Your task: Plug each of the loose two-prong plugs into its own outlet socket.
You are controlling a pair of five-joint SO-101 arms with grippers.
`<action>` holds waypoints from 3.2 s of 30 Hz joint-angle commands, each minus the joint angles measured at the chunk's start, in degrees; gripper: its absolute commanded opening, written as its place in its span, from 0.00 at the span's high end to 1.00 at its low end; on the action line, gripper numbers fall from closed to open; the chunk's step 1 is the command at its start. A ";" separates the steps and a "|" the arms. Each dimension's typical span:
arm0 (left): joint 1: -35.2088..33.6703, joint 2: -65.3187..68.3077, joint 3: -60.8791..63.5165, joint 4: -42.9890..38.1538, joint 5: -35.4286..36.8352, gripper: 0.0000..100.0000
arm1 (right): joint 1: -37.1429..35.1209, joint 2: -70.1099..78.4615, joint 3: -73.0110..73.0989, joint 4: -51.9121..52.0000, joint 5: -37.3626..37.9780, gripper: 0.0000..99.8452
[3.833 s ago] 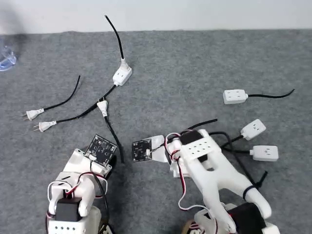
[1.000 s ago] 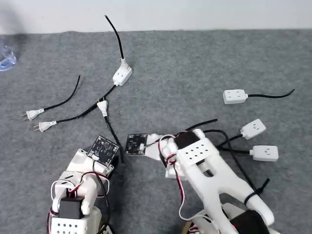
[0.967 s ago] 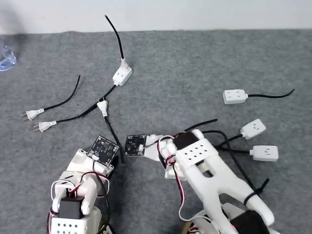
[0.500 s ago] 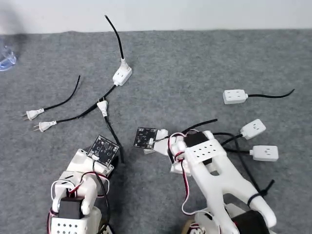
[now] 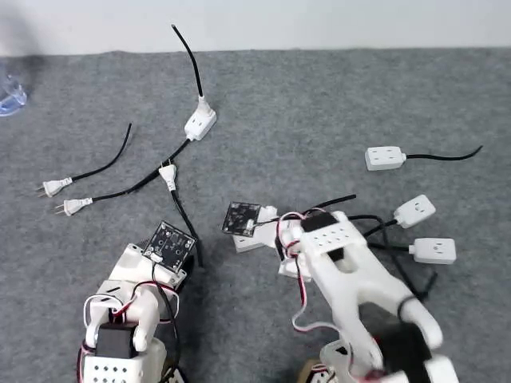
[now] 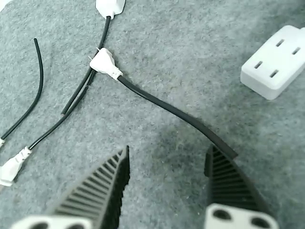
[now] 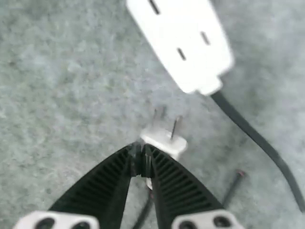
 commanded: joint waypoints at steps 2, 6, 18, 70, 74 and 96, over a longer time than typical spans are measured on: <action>0.26 -0.44 -0.31 -0.35 0.44 0.76 | 0.75 8.13 -7.91 1.54 0.44 0.99; 0.26 -0.44 -0.31 -0.35 0.44 0.76 | 0.75 8.75 -11.60 5.32 0.44 0.99; 0.26 -0.44 -0.31 -0.35 0.44 0.76 | 3.38 -1.01 -11.60 6.99 0.44 0.99; 0.35 -0.44 -0.31 -0.35 0.44 0.76 | 1.19 9.45 -14.33 8.04 3.60 0.80; 0.35 -0.44 -0.31 -0.35 0.44 0.76 | 1.01 9.45 -16.09 11.47 5.98 0.80; 0.35 -0.44 -0.31 -0.26 0.44 0.76 | -2.33 6.64 -25.67 22.20 -1.49 0.87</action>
